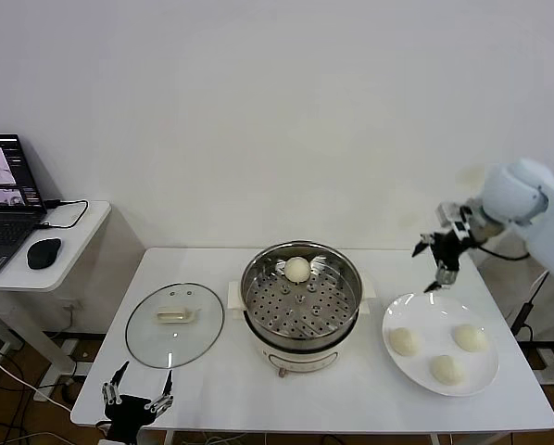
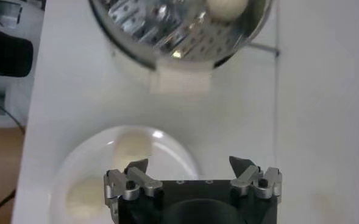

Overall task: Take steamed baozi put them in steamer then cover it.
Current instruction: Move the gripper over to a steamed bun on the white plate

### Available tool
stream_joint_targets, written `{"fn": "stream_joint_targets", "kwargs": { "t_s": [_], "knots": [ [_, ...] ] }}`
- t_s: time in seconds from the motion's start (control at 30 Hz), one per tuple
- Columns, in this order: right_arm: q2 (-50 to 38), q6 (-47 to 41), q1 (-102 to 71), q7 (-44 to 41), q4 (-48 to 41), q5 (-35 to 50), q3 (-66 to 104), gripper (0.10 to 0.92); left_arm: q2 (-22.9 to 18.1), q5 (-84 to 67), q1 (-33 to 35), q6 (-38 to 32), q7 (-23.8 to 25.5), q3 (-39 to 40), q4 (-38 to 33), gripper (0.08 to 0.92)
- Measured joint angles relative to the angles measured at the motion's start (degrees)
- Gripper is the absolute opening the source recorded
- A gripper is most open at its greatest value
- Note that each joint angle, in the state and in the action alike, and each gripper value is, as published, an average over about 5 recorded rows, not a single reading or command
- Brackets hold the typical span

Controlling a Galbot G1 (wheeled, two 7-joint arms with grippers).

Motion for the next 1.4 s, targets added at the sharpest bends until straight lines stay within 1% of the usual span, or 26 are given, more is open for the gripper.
{"fn": "stream_joint_targets", "kwargs": {
  "t_s": [0.23,0.57,1.4],
  "knots": [
    [0.11,0.05,-9.06,1.34,0.08,-4.02,4.77,0.823,0.06,0.12,-0.12,0.10,0.13,-0.19,0.43,0.823],
    [3.27,0.58,-17.94,3.26,-2.47,-7.85,8.90,0.823,0.22,0.11,-0.23,0.32,0.40,-0.66,0.32,0.823],
    [9.90,3.10,-24.35,5.90,-8.47,-13.81,11.45,0.823,-0.22,0.23,-0.42,0.26,0.24,-0.61,1.65,0.823]
  ]
}}
